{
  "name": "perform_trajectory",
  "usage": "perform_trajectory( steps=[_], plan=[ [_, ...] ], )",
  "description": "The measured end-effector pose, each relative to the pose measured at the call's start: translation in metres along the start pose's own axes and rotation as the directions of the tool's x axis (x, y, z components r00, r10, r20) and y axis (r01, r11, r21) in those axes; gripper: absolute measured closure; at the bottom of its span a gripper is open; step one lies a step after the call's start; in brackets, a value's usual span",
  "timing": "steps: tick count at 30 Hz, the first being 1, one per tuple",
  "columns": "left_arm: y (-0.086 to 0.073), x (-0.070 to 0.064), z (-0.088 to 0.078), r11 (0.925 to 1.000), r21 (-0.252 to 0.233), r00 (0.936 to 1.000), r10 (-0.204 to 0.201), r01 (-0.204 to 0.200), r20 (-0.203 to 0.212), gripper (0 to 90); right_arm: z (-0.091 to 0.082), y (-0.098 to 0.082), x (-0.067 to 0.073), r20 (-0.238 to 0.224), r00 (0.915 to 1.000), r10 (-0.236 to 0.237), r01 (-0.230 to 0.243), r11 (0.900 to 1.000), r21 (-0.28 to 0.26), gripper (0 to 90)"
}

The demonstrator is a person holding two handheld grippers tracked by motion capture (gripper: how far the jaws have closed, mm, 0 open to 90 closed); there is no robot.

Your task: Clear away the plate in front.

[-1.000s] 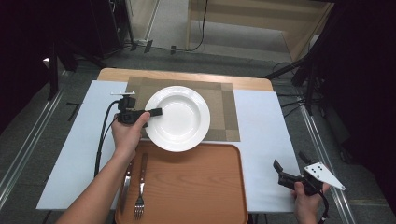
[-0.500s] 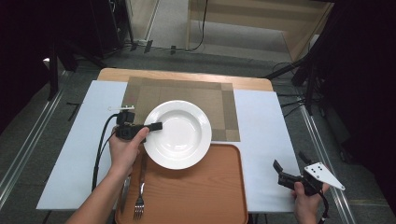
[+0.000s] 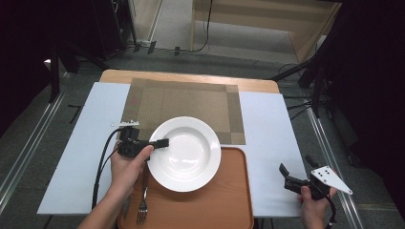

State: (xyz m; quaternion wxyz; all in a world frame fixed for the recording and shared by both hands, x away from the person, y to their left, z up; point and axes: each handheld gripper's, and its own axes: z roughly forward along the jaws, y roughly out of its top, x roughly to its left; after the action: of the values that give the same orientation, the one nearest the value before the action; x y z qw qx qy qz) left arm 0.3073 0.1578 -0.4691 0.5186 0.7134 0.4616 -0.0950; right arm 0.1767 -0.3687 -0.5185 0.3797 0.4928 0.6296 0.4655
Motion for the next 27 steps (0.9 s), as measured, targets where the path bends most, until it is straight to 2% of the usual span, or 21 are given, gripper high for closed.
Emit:
perform_trajectory(
  steps=[7, 13, 20, 25, 27],
  plan=[
    [-0.016, -0.004, 0.0, 0.9995, 0.026, 0.9987, -0.018, 0.017, 0.049, 81.1, 0.0, 0.0, 0.0, 0.003, 1.0, 0.001, -0.001, 1.0, 0.0, 0.0],
    [-0.027, -0.009, 0.001, 0.9982, 0.058, 0.9983, -0.015, 0.011, 0.056, 81.0, 0.0, 0.0, 0.0, 0.004, 1.0, 0.001, -0.001, 1.0, 0.0, 0.0],
    [-0.04, -0.01, 0.001, 0.996, 0.087, 0.9966, -0.03, 0.023, 0.077, 81.0, 0.0, 0.0, 0.0, 0.005, 1.0, 0.0, 0.0, 1.0, 0.002, 0.0],
    [-0.047, -0.012, 0.001, 0.9937, 0.112, 0.9981, -0.014, 0.007, 0.06, 80.8, 0.0, 0.0, 0.001, 0.006, 1.0, 0.002, -0.002, 1.0, 0.003, 0.0],
    [-0.05, -0.011, 0.002, 0.9918, 0.127, 0.998, -0.021, 0.013, 0.06, 80.8, 0.0, 0.0, 0.001, 0.006, 1.0, 0.003, -0.003, 1.0, 0.003, 0.0]
  ],
)
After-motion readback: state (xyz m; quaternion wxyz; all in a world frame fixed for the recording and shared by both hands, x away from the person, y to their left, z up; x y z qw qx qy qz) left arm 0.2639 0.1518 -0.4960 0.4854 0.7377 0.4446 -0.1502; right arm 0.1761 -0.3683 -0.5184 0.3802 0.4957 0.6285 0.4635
